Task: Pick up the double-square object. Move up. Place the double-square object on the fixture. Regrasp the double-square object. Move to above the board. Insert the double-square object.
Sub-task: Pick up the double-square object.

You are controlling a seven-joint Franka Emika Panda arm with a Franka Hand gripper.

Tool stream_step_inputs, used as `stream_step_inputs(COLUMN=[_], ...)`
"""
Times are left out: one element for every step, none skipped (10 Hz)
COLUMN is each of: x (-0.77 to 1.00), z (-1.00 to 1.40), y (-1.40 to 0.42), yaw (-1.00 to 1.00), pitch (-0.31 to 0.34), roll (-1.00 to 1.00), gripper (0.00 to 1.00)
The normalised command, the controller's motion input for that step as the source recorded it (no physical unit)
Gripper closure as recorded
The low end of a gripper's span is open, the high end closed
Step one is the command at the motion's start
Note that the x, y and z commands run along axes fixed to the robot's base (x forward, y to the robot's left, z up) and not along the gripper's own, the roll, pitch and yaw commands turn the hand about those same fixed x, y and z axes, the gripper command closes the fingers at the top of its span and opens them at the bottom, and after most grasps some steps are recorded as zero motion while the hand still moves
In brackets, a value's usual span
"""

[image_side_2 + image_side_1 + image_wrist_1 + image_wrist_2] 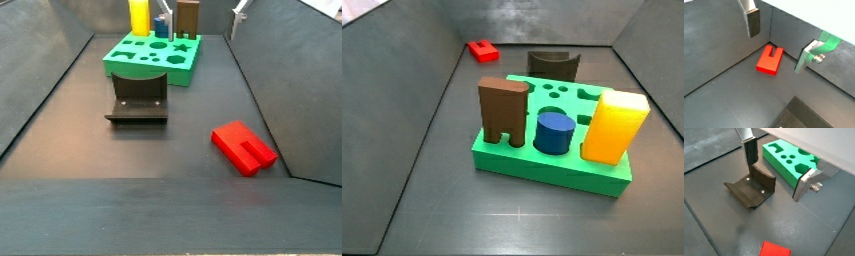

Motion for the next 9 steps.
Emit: stream_step_inputs(x=[-0.42,-0.43,-0.37,-0.48,-0.34,-0.25,-0.23,-0.10,0.00], z=[-0.40,-0.66,-0.74,-0.80,-0.81,-0.83,-0.86,-0.93,-0.92], y=[0.28,0.43,0.44,0.34,0.22,0.20,0.15,0.11,0.10], yaw=[-0.04,0.04,0.30,0.33,0.44,0.45,0.46,0.43,0.40], pitch=[-0.046,-0.093,-0.171,-0.204,-0.177,-0.156,-0.154,-0.156,-0.147], roll=[-0.10,-0.08,-0.02,0.05,0.07,0.08,0.09,0.00,0.00], gripper=[0.00,0.00,0.00,0.00,0.00,0.00,0.00,0.00,0.00])
